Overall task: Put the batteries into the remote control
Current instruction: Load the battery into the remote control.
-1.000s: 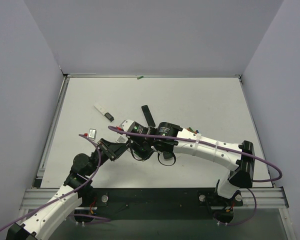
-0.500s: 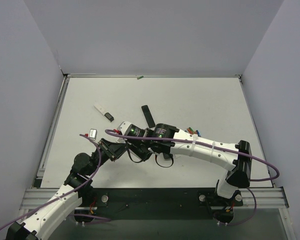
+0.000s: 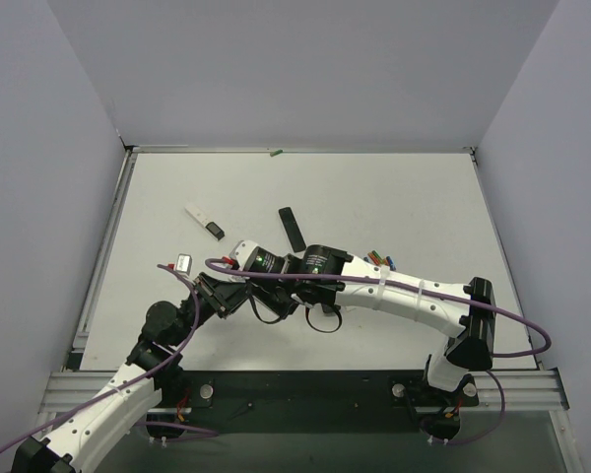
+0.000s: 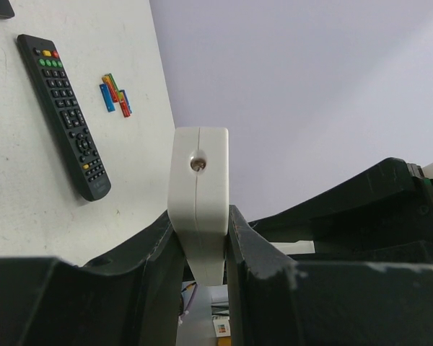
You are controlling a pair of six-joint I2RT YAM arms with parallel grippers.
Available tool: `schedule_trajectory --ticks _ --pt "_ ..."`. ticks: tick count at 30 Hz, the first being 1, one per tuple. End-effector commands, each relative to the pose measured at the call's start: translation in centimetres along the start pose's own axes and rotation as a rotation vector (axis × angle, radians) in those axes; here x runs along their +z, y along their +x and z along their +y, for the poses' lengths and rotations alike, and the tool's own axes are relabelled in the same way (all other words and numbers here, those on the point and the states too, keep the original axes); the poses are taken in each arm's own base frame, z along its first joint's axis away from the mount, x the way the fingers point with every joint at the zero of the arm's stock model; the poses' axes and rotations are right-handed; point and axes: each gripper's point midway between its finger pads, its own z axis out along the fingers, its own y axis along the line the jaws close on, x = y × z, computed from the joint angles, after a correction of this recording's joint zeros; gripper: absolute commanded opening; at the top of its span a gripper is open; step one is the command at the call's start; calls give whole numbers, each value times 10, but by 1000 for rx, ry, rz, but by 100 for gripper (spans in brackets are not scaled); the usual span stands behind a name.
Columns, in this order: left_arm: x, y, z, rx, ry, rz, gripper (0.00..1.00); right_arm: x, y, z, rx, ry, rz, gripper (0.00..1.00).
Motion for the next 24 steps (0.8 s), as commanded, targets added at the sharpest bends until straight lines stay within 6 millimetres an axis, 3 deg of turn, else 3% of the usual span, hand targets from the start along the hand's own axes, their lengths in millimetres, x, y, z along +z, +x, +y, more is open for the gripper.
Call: schedule_trajectory --ticks 1,11,18,22,24 --pt "-13 17 45 -53 -46 40 0 -4 0 -8 -28 55 18 21" --pt "-14 20 48 -71 -58 51 0 -11 -11 -2 -46 40 -19 25" --pt "-14 23 52 -92 -82 68 0 -39 -31 12 -79 -78 -136 40" --pt "-12 23 48 -93 -83 80 0 -57 -25 16 -126 -171 -181 43" --pt "-12 25 50 -94 -95 88 0 -53 -13 14 -135 -190 -163 43"
